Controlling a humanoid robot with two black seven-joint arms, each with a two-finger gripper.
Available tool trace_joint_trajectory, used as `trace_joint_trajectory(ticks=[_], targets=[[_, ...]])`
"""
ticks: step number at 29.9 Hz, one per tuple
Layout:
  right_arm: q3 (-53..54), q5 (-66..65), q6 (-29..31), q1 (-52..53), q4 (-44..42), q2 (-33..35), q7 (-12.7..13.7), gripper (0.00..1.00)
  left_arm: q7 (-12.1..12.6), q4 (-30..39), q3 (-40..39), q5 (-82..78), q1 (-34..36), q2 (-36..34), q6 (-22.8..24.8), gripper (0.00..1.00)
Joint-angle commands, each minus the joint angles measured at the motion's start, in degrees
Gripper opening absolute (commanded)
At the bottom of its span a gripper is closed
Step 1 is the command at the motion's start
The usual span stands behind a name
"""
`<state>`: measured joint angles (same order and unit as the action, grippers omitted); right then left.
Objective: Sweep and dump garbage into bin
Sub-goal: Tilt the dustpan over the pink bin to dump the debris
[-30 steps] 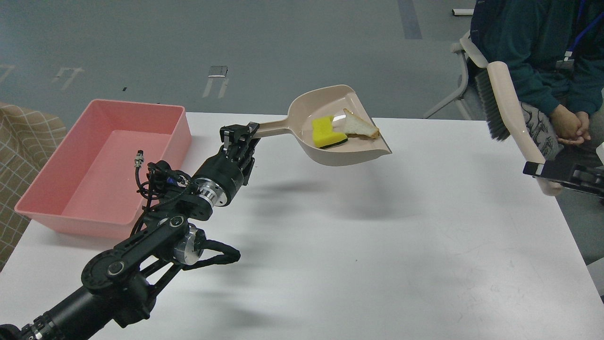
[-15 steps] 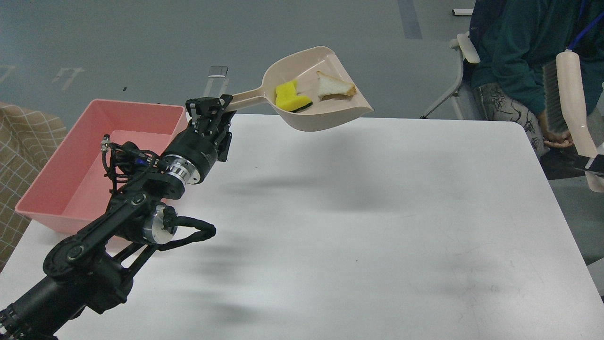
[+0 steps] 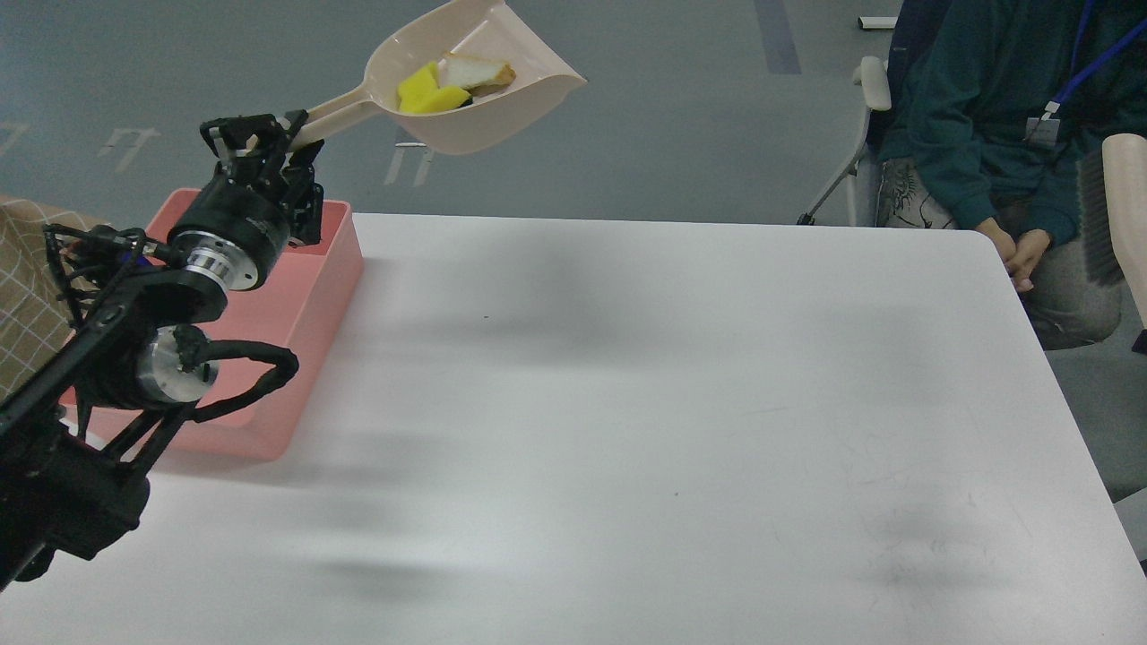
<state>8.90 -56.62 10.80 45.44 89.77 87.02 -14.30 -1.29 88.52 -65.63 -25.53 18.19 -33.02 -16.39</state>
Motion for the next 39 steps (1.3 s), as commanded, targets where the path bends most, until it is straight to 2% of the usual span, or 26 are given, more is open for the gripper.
trace_joint_trajectory(ticks=[1,8,12,15,20,30,36,39], targets=[[-0.82,0.02,-1.05,-0.09,1.2,-0.01,-0.02,0.0,-0.03,-0.1,-3.36,2.49,-1.39,-5.02,1.88,0.0],[-0.9,0.02,-1.4,-0.44,1.29,-0.62,-0.02,0.0,-0.21,-0.54,-9.78,3.11,-10.88,-13.12,7.94,0.0],[-0.99,0.02,-1.4,-0.44,1.29,-1.06,-0.02,0.0,-0.91,-0.89,-16.27,2.42,-19.83,-19.0,15.05,0.0],[-0.99,0.02,-1.4,-0.53,1.29,-1.15,-0.02,0.0,-1.44,-1.59,-19.09,2.15,-24.42,-21.2,18.05,0.0],[-1.08,0.02,-1.48,-0.53,1.46,-1.85,-0.02,0.0,-5.56,-2.3,-23.84,-6.0,-31.27,-24.98,22.18,0.0],[-1.17,0.02,-2.28,-0.53,1.46,-2.03,-0.02,0.0,-7.41,-5.81,-30.08,-19.47,-34.8,-25.25,24.91,0.0],[-1.08,0.02,-2.45,-0.53,1.55,-2.03,-0.11,0.0,-10.49,-10.11,-31.49,-25.71,-35.32,-25.34,24.91,0.0],[-1.08,0.02,-2.45,-0.53,1.55,-2.03,-0.02,0.0,-13.56,-12.67,-31.58,-30.27,-36.29,-25.6,24.65,0.0]])
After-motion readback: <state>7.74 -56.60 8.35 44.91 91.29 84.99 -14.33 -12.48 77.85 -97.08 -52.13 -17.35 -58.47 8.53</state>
